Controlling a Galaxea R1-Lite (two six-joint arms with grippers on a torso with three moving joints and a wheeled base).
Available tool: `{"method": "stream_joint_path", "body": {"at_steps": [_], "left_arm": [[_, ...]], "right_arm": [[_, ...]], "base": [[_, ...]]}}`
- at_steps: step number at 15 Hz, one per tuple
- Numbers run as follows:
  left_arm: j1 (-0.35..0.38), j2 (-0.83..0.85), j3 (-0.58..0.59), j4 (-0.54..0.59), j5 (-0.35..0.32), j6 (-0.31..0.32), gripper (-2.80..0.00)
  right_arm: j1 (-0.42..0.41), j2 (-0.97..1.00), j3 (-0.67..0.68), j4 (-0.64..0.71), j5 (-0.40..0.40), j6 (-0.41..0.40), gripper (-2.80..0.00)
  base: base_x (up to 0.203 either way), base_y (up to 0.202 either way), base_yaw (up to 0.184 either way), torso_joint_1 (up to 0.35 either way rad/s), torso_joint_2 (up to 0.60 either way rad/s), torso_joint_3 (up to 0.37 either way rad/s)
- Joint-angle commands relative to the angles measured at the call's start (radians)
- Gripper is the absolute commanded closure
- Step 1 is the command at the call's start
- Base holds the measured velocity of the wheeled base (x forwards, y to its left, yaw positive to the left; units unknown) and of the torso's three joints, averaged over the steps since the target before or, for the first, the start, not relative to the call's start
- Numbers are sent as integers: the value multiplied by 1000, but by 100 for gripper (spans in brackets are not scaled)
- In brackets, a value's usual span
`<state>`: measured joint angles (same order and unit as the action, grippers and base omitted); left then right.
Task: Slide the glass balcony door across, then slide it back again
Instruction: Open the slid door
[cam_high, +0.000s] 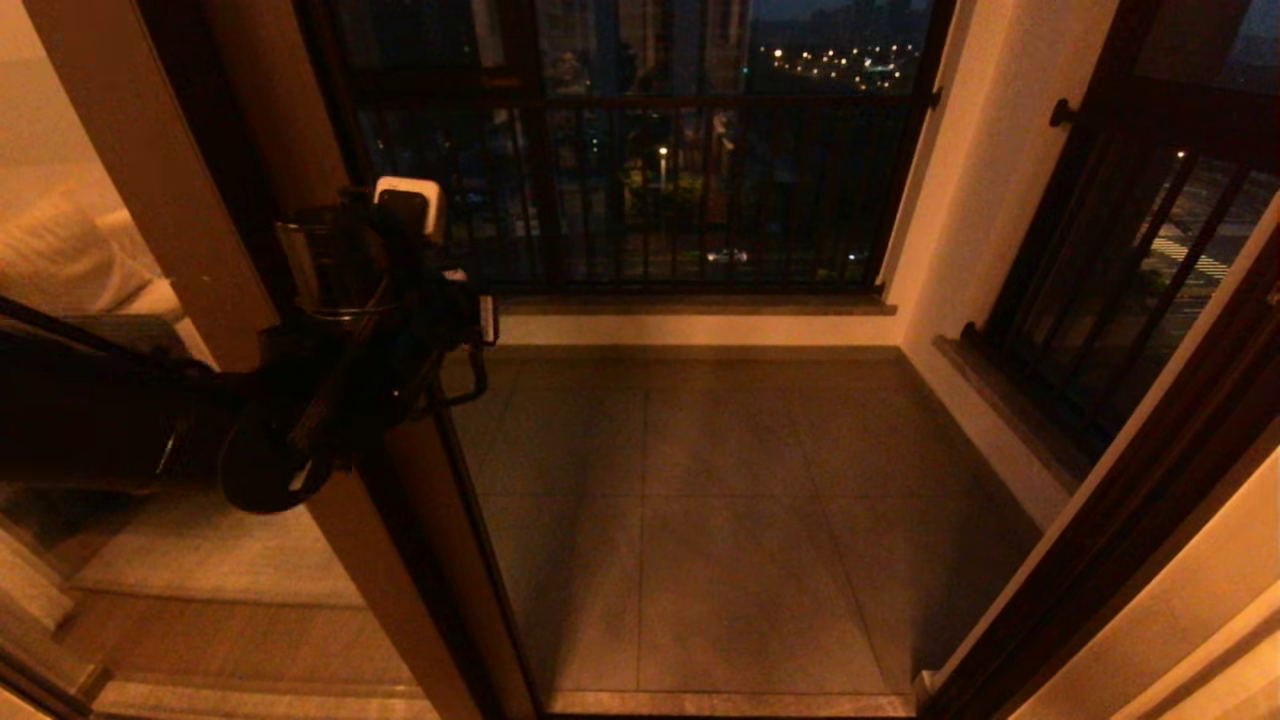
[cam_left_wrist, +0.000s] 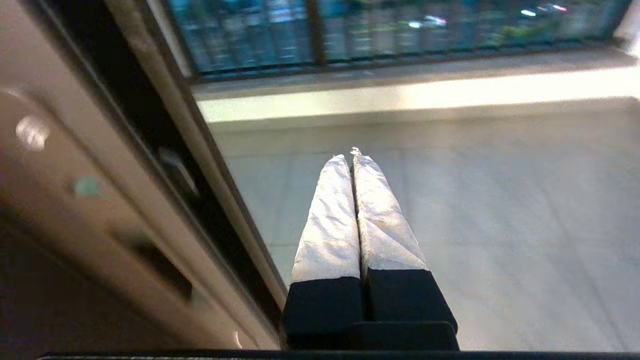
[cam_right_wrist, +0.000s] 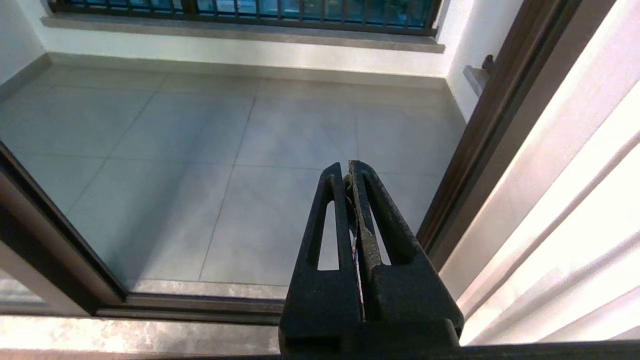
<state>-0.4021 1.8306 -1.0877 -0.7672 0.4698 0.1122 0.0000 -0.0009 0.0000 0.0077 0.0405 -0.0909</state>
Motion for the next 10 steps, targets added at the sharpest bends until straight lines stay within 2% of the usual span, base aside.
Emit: {"method": "stream_joint_path", "body": {"at_steps": [1, 3, 5, 7, 9, 10], "left_arm": [[-31, -106, 82, -3, -1, 0, 0], [-39, -196, 162, 12, -2, -1, 0], [-40, -312, 237, 124, -18, -3, 0], [-40, -425, 263, 375, -69, -33, 0], [-38, -494, 196, 706, -123, -123, 0], [-33, -517, 124, 868, -160, -163, 0]], "right_arm": [[0, -1, 3, 0, 1, -1, 0], [0, -1, 3, 0, 1, -1, 0], [0, -1, 3, 0, 1, -1, 0], [0, -1, 3, 0, 1, -1, 0], [0, -1, 3, 0, 1, -1, 0], [0, -1, 3, 0, 1, -1, 0]], "base": [[0, 0, 0, 0, 0, 0], [0, 0, 0, 0, 0, 0], [0, 0, 0, 0, 0, 0], [0, 0, 0, 0, 0, 0], [0, 0, 0, 0, 0, 0], [0, 0, 0, 0, 0, 0]]}}
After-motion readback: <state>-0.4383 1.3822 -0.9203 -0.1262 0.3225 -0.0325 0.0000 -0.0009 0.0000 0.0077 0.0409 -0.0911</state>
